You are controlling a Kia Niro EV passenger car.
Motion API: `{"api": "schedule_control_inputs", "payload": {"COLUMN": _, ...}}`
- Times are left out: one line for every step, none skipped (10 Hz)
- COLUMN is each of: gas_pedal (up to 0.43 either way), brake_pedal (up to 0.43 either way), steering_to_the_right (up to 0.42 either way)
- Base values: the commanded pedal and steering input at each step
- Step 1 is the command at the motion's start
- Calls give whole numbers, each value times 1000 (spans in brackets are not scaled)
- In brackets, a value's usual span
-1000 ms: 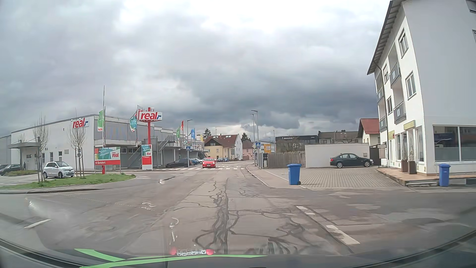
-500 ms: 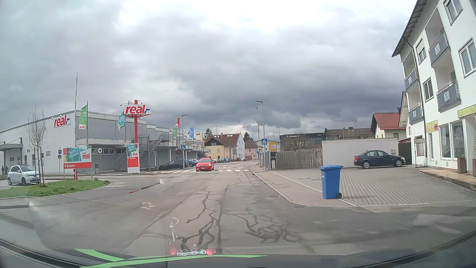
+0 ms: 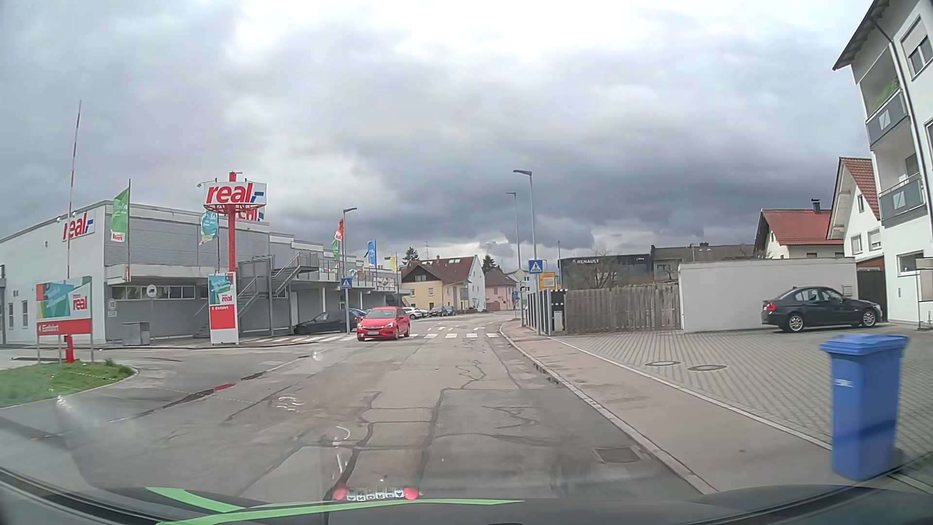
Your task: Follow the waypoints while adhering to traffic rules and regulations
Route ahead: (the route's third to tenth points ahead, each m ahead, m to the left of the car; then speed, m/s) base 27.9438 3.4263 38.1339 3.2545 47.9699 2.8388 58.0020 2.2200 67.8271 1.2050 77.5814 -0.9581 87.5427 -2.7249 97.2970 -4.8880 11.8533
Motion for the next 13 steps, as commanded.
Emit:
{"api": "schedule_control_inputs", "payload": {"gas_pedal": 0, "brake_pedal": 0, "steering_to_the_right": -12}}
{"api": "schedule_control_inputs", "payload": {"gas_pedal": 0, "brake_pedal": 0, "steering_to_the_right": -11}}
{"api": "schedule_control_inputs", "payload": {"gas_pedal": 0, "brake_pedal": 0, "steering_to_the_right": -11}}
{"api": "schedule_control_inputs", "payload": {"gas_pedal": 0, "brake_pedal": 0, "steering_to_the_right": -11}}
{"api": "schedule_control_inputs", "payload": {"gas_pedal": 0, "brake_pedal": 0, "steering_to_the_right": -11}}
{"api": "schedule_control_inputs", "payload": {"gas_pedal": 0, "brake_pedal": 0, "steering_to_the_right": -11}}
{"api": "schedule_control_inputs", "payload": {"gas_pedal": 0, "brake_pedal": 0, "steering_to_the_right": -11}}
{"api": "schedule_control_inputs", "payload": {"gas_pedal": 0, "brake_pedal": 0, "steering_to_the_right": -11}}
{"api": "schedule_control_inputs", "payload": {"gas_pedal": 0, "brake_pedal": 0, "steering_to_the_right": -11}}
{"api": "schedule_control_inputs", "payload": {"gas_pedal": 0, "brake_pedal": 0, "steering_to_the_right": -11}}
{"api": "schedule_control_inputs", "payload": {"gas_pedal": 0, "brake_pedal": 0, "steering_to_the_right": -11}}
{"api": "schedule_control_inputs", "payload": {"gas_pedal": 0, "brake_pedal": 0, "steering_to_the_right": -9}}
{"api": "schedule_control_inputs", "payload": {"gas_pedal": 0, "brake_pedal": 0, "steering_to_the_right": -6}}
